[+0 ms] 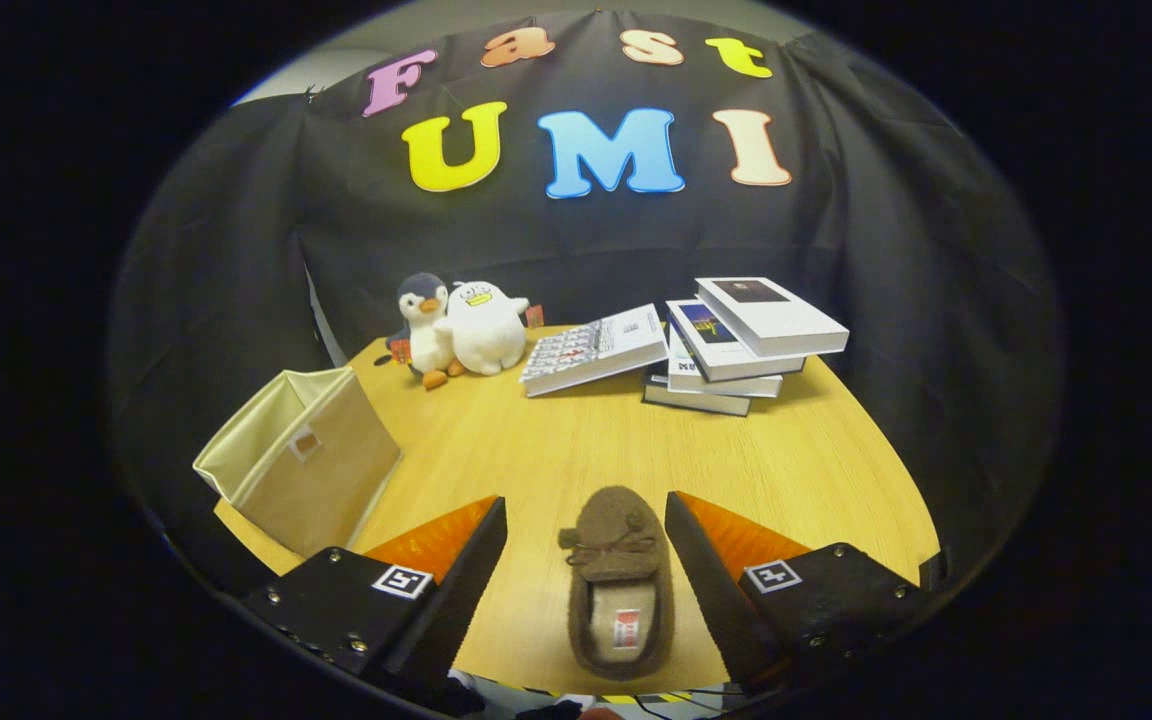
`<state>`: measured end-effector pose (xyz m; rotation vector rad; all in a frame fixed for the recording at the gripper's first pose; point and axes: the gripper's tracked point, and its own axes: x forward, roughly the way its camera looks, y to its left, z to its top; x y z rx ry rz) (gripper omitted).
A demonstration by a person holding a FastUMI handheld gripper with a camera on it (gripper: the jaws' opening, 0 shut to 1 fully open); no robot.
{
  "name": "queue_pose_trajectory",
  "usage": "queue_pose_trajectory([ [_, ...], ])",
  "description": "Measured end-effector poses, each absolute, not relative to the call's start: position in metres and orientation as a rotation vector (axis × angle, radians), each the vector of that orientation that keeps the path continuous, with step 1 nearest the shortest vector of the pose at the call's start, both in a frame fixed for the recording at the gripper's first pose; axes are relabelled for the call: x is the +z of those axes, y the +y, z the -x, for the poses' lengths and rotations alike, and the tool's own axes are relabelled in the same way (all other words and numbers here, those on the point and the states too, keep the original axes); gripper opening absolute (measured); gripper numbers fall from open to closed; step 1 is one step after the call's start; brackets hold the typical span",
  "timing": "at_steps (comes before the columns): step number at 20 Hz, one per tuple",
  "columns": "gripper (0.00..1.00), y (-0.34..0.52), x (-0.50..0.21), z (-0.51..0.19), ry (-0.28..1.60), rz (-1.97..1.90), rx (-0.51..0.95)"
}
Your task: Open the storage box then place both shoes into the box .Put the left shoe in first, then the right shoe, with the right side of both shoes facing outward in a uniform manner.
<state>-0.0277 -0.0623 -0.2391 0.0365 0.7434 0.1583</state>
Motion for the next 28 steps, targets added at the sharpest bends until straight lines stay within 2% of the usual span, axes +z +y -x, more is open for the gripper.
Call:
queue_pose_trajectory([
  [14,0.98,-0.109,-0.359,0.054,1.023,0.026,0.169],
  [16,0.81,-0.108,-0.367,0.051,1.059,0.012,0.156],
  [17,0.76,-0.106,-0.367,0.049,1.059,-0.002,0.148],
  [18,0.58,-0.105,-0.37,0.045,1.067,-0.011,0.136],
  [20,0.27,-0.101,-0.372,0.047,1.103,-0.037,0.116],
  [21,0.19,-0.101,-0.374,0.047,1.124,-0.039,0.11],
  [23,0.19,-0.108,-0.373,0.043,1.124,-0.02,0.059],
  [24,0.02,-0.11,-0.376,0.036,1.131,-0.029,0.035],
  [28,0.01,-0.096,-0.361,0.046,1.154,-0.155,-0.016],
])
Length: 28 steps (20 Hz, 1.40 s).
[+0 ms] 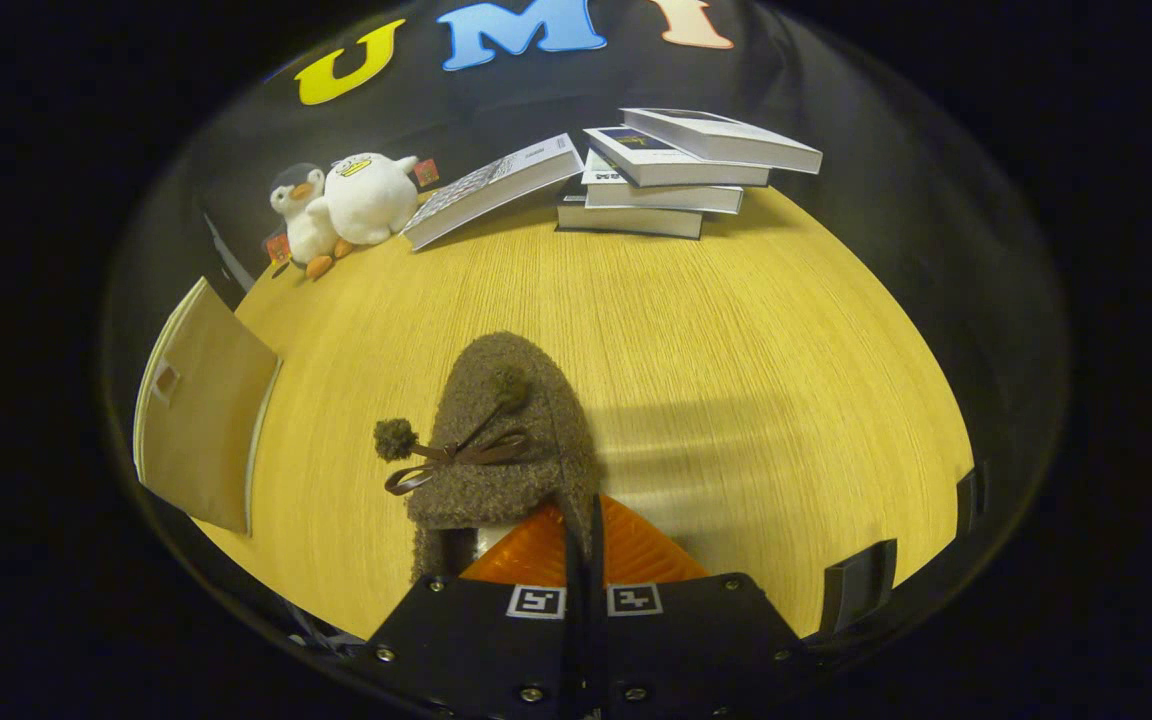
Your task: Open the storage box then place both shoes into the box .Put the left shoe in first, then the right shoe, with the right side of both shoes facing outward in a uniform manner.
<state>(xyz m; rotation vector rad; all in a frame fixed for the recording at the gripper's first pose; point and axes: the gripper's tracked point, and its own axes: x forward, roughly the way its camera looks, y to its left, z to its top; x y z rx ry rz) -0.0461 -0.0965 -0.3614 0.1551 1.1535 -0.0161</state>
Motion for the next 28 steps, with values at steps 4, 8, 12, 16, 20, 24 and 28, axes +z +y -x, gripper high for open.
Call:
queue_pose_trajectory([
  [4,0.01,-0.072,-0.331,0.035,1.112,-0.266,-0.039],
  [8,0.01,-0.037,-0.297,0.024,1.072,-0.353,-0.049],
  [12,0.01,0.0,-0.269,0.015,1.042,-0.396,-0.047],
  [16,0.01,0.034,-0.247,0.009,1.015,-0.411,-0.043],
  [20,0.01,0.078,-0.227,0.001,0.99,-0.456,-0.014],
  [24,0.01,0.124,-0.206,-0.006,0.963,-0.485,0.023],
  [28,0.01,0.166,-0.192,-0.014,0.931,-0.499,0.043],
])
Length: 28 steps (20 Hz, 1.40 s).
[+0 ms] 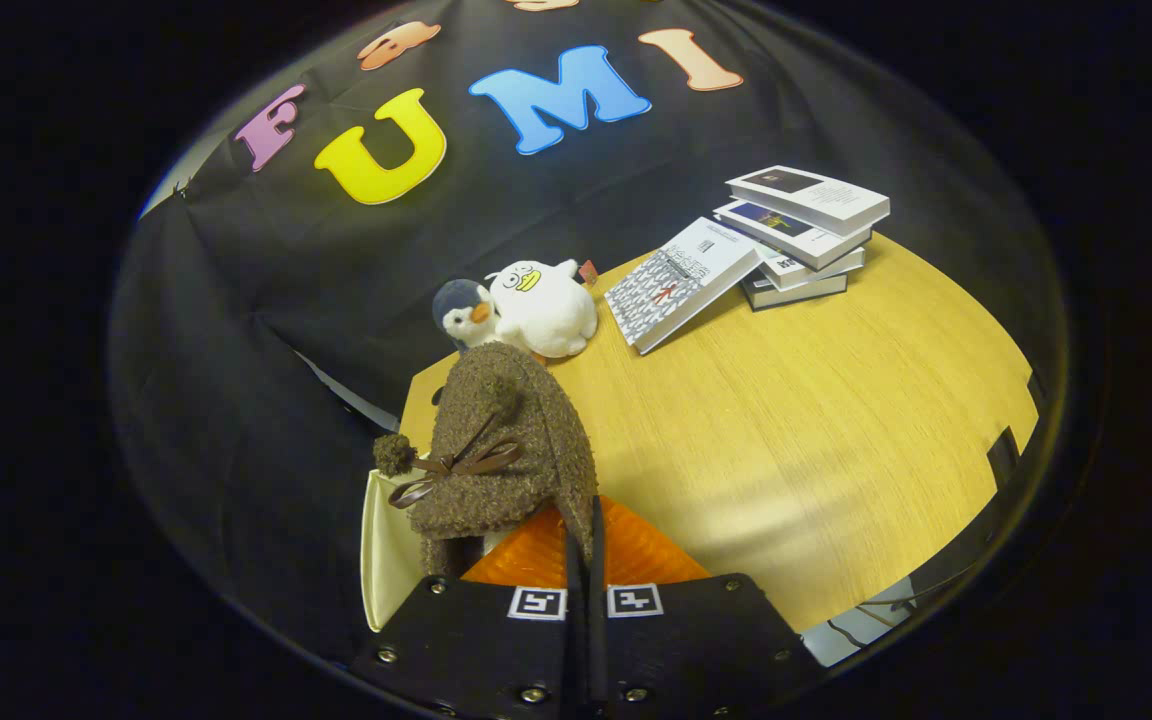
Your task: Open the storage box then place both shoes into the box .Put the left shoe in first, then the right shoe, with the right side of both shoes facing outward in a uniform manner.
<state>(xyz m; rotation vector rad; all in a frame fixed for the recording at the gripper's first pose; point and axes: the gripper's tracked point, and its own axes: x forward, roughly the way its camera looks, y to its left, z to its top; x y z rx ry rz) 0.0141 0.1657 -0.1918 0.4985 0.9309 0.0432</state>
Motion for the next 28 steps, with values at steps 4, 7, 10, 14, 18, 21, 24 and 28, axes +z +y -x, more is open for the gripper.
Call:
queue_pose_trajectory([
  [4,0.01,0.21,-0.186,-0.017,0.916,-0.52,0.077],
  [7,0.01,0.24,-0.194,-0.016,0.916,-0.527,0.096],
  [10,0.01,0.265,-0.205,-0.014,0.928,-0.531,0.11],
  [14,0.01,0.285,-0.222,-0.012,0.938,-0.507,0.096],
  [18,0.01,0.287,-0.243,-0.007,0.96,-0.464,0.054],
  [21,0.05,0.288,-0.241,-0.009,0.951,-0.435,0.054],
  [24,0.24,0.297,-0.233,-0.009,0.931,-0.415,0.098],
  [28,0.77,0.286,-0.202,-0.018,0.837,-0.311,0.154],
])
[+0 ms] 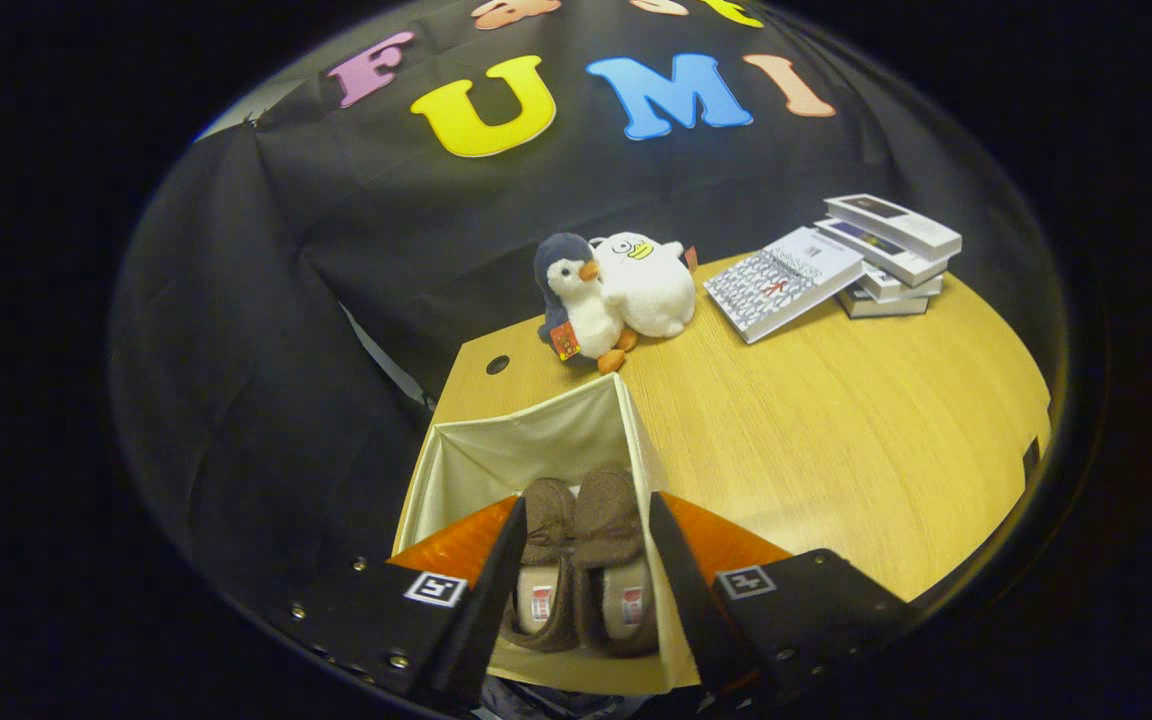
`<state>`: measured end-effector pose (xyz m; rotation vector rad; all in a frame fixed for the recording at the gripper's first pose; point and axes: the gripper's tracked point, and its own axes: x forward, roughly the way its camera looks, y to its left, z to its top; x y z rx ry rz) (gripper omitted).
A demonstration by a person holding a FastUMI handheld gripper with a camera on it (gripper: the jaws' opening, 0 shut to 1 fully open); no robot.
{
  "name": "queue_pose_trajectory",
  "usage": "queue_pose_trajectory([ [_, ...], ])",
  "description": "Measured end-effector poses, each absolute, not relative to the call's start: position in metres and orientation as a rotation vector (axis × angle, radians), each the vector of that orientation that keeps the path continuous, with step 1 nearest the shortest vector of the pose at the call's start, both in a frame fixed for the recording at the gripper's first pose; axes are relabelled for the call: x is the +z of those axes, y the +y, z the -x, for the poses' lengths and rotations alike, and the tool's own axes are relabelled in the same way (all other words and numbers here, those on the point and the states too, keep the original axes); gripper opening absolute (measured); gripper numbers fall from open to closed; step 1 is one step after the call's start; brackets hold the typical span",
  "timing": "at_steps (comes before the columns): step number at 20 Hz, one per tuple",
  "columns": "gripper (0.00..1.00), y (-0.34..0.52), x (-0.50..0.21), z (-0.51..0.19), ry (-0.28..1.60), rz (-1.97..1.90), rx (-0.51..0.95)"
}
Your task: Open the storage box then place both shoes into the box .Put the left shoe in first, then the right shoe, with the right side of both shoes facing outward in a uniform manner.
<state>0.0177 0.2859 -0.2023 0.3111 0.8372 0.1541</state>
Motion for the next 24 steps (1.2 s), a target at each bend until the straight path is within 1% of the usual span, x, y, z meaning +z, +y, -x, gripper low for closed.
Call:
queue_pose_trajectory([
  [1,0.82,0.281,-0.191,-0.021,0.801,-0.284,0.169],
  [2,0.91,0.278,-0.178,-0.023,0.755,-0.259,0.192],
  [3,0.95,0.272,-0.163,-0.025,0.708,-0.23,0.21],
  [4,0.97,0.266,-0.149,-0.027,0.66,-0.202,0.228],
  [9,0.96,0.225,-0.074,-0.029,0.424,-0.103,0.27],
  [13,0.96,0.176,-0.024,-0.024,0.278,0.004,0.222],
  [19,0.96,0.117,-0.004,-0.018,0.203,0.029,0.162],
  [24,0.96,0.079,-0.004,-0.014,0.185,-0.002,0.127],
])
